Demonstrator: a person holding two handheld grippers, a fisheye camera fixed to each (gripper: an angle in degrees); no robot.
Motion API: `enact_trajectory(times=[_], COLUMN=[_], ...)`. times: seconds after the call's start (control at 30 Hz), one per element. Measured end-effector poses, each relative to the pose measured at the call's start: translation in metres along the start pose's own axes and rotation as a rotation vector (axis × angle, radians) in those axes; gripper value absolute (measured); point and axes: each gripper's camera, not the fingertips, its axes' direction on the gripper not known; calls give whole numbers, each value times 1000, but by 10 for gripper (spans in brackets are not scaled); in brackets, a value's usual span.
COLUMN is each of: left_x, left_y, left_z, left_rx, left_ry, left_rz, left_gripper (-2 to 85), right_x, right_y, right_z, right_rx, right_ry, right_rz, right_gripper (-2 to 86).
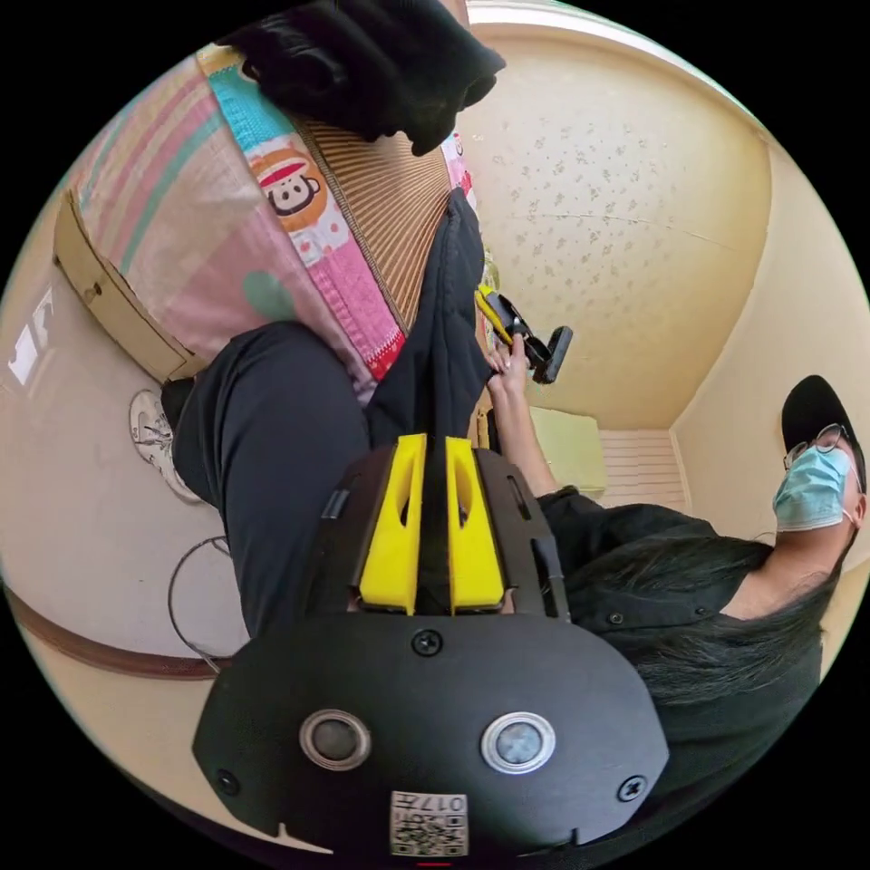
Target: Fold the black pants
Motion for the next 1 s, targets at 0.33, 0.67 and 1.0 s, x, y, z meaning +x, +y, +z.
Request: enact_trajectory(times=[0.33,0.67,1.0], left_x=[16,47,64], left_y=[-51,12,21], left_z=[109,205,226], left_rx=[-421,-626,-486], left_ry=[-136,-98,-156], left_rz=[150,253,280], left_gripper=[134,53,97], right_x=[15,57,101], right_y=[185,187,231], right_z=[-13,-82,-154], right_rx=[23,-91,16], right_ry=[-478,-448,-274], right_rz=[289,159,268], right_gripper=[94,24,66])
